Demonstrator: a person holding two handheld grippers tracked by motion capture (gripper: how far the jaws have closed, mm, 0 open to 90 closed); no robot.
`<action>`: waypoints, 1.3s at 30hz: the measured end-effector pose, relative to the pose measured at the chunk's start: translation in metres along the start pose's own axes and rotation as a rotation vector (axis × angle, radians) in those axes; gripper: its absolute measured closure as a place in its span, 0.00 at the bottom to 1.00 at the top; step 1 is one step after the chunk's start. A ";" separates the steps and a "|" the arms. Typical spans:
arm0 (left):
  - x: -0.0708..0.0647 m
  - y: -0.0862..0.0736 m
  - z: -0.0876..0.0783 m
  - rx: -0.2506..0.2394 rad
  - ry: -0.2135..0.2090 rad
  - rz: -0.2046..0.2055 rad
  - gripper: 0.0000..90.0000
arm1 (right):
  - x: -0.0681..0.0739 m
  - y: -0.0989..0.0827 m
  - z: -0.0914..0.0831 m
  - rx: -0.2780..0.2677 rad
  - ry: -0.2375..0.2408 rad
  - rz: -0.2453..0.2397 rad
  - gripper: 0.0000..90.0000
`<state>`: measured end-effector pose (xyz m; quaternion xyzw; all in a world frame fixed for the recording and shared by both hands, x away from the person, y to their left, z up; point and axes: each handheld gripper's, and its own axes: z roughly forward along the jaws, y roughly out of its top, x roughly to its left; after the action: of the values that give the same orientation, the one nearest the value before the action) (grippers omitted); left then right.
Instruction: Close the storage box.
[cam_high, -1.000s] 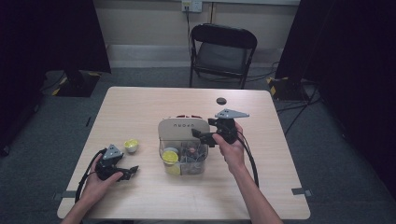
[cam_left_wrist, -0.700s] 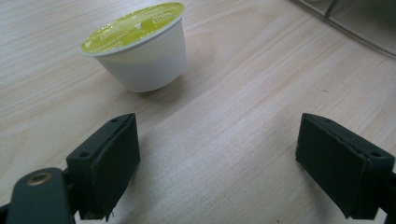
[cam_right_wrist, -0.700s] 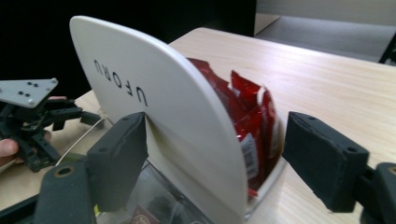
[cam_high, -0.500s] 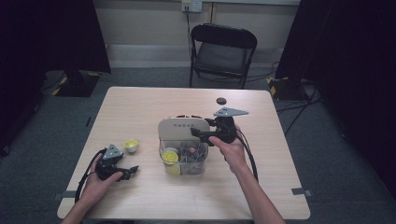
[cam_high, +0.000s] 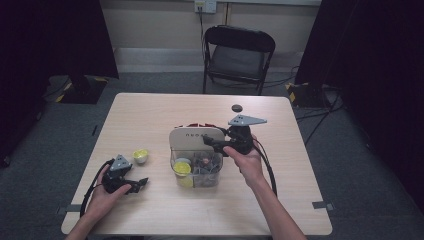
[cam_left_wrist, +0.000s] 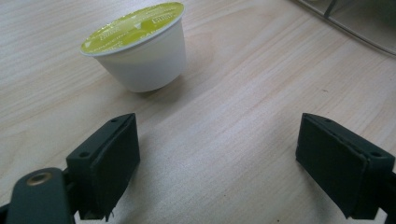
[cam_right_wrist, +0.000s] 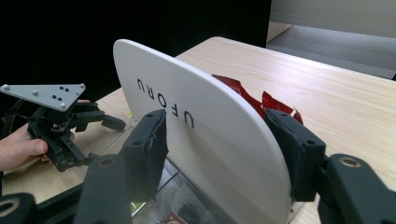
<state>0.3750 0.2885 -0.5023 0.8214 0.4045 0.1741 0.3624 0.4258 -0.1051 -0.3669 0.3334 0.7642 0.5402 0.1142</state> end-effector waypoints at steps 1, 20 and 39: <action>0.000 0.000 0.000 0.000 0.000 0.001 0.14 | 0.000 -0.001 0.000 0.002 -0.005 -0.001 0.46; 0.000 0.000 0.000 0.000 0.000 0.001 0.14 | 0.009 -0.008 -0.006 0.008 0.027 -0.006 0.48; 0.000 0.000 0.000 0.000 0.000 0.001 0.14 | 0.023 -0.023 -0.009 0.039 0.020 -0.024 0.39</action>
<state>0.3749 0.2888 -0.5023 0.8216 0.4042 0.1743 0.3622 0.3944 -0.1016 -0.3794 0.3210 0.7798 0.5269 0.1063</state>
